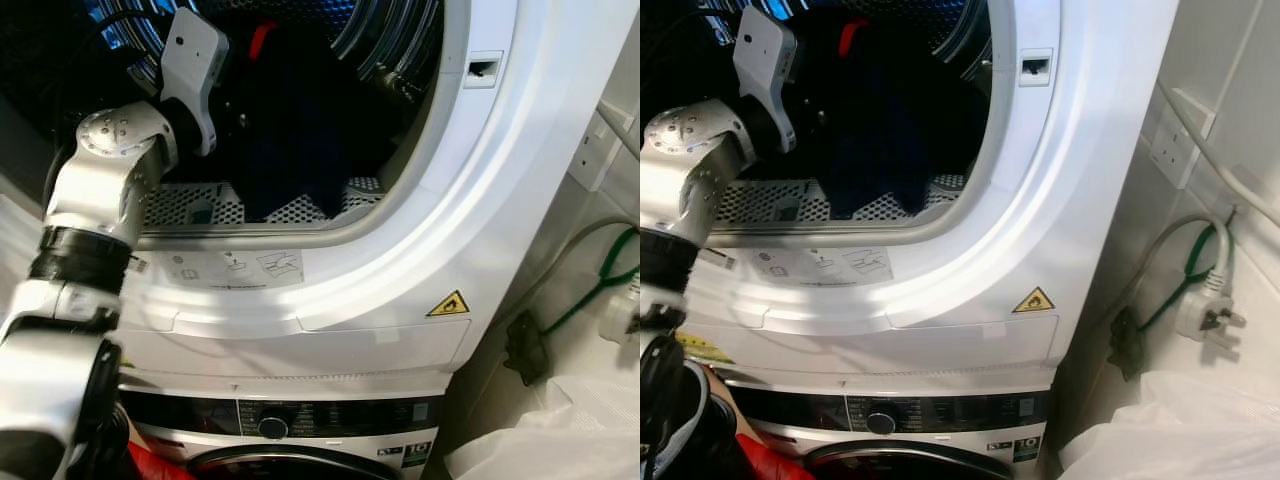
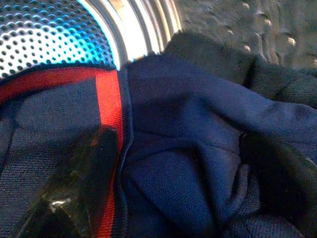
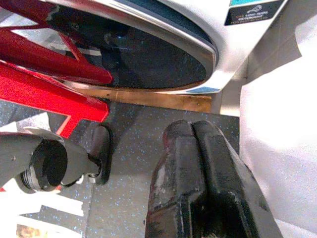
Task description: Clothes washing
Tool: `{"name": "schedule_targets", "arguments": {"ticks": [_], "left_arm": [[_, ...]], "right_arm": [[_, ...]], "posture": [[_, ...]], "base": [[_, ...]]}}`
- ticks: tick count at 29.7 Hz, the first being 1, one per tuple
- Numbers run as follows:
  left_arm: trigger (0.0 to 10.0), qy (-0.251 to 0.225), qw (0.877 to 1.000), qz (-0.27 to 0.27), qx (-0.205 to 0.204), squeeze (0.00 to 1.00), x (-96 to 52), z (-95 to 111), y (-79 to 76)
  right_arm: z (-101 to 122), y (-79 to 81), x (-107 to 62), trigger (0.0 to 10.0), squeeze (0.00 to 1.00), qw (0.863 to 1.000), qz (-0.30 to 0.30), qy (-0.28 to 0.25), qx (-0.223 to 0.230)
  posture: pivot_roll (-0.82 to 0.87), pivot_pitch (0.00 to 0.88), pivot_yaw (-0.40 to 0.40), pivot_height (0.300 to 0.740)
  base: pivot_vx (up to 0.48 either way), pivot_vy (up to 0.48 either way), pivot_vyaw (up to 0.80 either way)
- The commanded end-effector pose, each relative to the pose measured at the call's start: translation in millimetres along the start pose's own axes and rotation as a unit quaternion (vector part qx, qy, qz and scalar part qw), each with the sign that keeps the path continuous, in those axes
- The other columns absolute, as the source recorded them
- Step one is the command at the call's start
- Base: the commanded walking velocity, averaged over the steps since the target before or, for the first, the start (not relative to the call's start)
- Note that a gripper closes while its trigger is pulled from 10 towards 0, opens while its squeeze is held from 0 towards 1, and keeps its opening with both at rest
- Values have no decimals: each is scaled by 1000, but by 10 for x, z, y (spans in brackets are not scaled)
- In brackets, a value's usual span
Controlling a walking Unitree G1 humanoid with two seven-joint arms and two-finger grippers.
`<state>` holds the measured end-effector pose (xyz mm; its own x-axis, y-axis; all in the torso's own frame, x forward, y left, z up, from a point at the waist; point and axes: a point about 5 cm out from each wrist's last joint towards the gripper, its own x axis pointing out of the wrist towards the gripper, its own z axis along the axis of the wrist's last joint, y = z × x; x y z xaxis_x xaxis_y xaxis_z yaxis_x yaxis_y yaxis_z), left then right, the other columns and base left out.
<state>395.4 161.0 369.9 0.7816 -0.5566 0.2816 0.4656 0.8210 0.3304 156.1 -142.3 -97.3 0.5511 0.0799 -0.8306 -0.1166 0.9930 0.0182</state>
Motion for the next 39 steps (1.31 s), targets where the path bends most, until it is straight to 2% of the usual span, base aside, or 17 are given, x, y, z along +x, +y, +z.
{"name": "schedule_targets", "arguments": {"ticks": [1, 3, 4, 5, 6, 7, 11, 18, 23, 24, 26, 27, 28, 31, 33, 35, 39], "left_arm": [[10000, 11, 1000, 19, -4, 0, -1, -63, 48], [10000, 11, 998, 56, -14, 0, 62, -80, 97], [10000, 11, 998, 56, -14, 0, 62, -80, 97], [10000, 16, 994, 105, -22, 0, 96, -110, 146], [10000, 16, 994, 105, -22, 0, 96, -110, 146], [10000, 20, 990, 137, -19, 0, 98, -115, 188], [10000, -3, 987, 161, -27, 0, 95, -11, 261], [10000, -5, 979, 203, 2, 0, 90, 97, 345], [10000, 12, 980, 200, 13, 0, 67, 57, 363], [10000, 22, 981, 191, 18, 0, 64, 26, 353], [10000, 29, 991, 132, 17, 0, 93, -11, 274], [10000, 29, 991, 132, 17, 0, 93, -11, 274], [10000, 21, 995, 90, 29, 0, 116, 8, 217], [10000, -9, 998, 46, 48, 0, 128, 100, 175], [10000, -22, 997, 42, 52, 0, 126, 141, 178], [10000, -72, 995, 39, 63, 0, 99, 306, 214], [10000, -112, 990, 37, 78, 0, 63, 451, 247]], "right_arm": [[-23, 36, -3, 10000, 0, 1000, 4, 2, 4], [-31, 41, -5, 10000, 0, 1000, 6, 3, 1], [-31, 41, -5, 10000, 0, 1000, 6, 3, 1], [-49, 42, -10, 10000, 0, 1000, 6, 4, 0], [-49, 42, -10, 10000, 0, 1000, 6, 4, 0], [-70, 28, -17, 10000, 0, 1000, 3, 5, 1], [-128, -8, -37, 10000, 0, 1000, -6, 6, 13], [-230, -37, -68, 10000, 0, 1000, -10, 16, 10], [-208, -40, -62, 10000, 0, 1000, -11, 13, 6], [-201, -36, -60, 10000, 0, 1000, -10, 13, 5], [-180, -29, -54, 10000, 0, 1000, -11, 9, 8], [-180, -29, -54, 10000, 0, 1000, -11, 9, 8], [-170, -17, -51, 10000, 0, 1000, -11, 7, 9], [-168, -1, -49, 10000, 0, 1000, -9, 7, 10], [-166, -2, -48, 10000, 0, 1000, -10, 7, 11], [-154, -8, -45, 10000, 0, 1000, -12, 6, 15], [-141, -19, -42, 10000, 0, 1000, -12, 6, 15]], "posture": [[64, 0, 104, 740], [50, 0, 109, 740], [50, 0, 109, 740], [19, 0, 120, 740], [19, 0, 120, 740], [2, 0, 122, 740], [-17, 0, 123, 740], [-37, 0, 111, 740], [-26, 0, 106, 740], [-26, 0, 107, 740], [-24, 0, 107, 740], [-24, 0, 107, 740], [-24, 0, 107, 740], [-24, 0, 109, 740], [-24, 0, 111, 740], [-24, 0, 112, 740], [-21, 0, 111, 740]], "base": [[0, 0, 0], [0, 0, 0], [0, 0, 0], [0, 0, 0], [0, 0, 0], [0, 0, 0], [0, 0, 0], [0, 0, 0], [0, 0, 0], [0, 0, 0], [0, 0, 0], [0, 0, 0], [0, 0, 0], [0, 0, 0], [0, 0, 0], [0, 0, 0], [0, 0, 0]]}}
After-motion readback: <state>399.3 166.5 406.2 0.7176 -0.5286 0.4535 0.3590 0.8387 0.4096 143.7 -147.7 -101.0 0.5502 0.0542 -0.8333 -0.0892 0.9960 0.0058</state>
